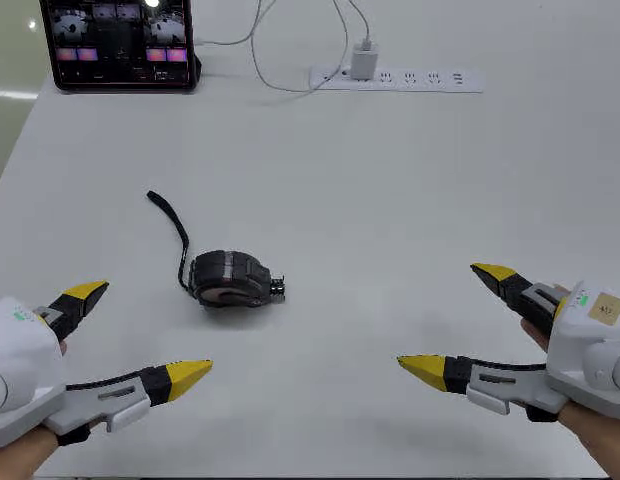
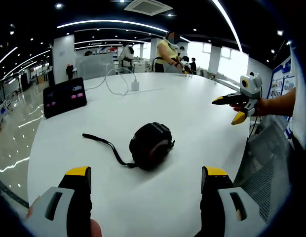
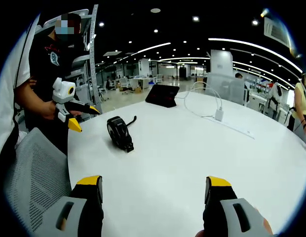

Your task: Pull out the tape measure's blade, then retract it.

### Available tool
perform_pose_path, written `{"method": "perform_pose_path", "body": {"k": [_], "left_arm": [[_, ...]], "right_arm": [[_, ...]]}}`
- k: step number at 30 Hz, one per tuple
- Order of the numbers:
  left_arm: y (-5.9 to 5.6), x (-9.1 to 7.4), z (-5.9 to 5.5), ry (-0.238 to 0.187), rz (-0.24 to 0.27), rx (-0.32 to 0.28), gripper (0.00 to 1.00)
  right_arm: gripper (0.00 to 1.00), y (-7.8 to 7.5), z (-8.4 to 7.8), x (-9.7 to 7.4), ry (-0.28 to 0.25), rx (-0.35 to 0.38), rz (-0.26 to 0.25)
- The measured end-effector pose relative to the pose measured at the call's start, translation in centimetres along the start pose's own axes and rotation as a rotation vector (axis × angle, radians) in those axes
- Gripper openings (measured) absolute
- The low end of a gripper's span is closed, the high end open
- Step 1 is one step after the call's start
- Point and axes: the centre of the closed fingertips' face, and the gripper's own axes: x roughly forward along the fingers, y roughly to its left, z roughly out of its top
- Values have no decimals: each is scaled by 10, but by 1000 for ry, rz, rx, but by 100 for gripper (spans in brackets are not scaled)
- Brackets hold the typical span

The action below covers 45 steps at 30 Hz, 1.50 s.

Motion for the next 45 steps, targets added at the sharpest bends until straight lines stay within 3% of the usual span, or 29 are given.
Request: {"method": "perform_pose_path", "body": {"k": [9,23,35,42,45], "left_arm": [[4,-3,-2,6,13,-2,91],[0,0,0,11,-6,25,89],[-1,0,1,0,-12,34,99],[0,-1,-1,4,-10,19,98],[0,-2,-1,5,-5,16,92]], "right_arm": [[84,1,1,1,0,3,8],[85,1,-2,-1,8,5,11],[84,1,-7,-4,21,3,10],[84,1,-6,-5,21,3,10],[84,1,-6,-5,18,4,10]]}}
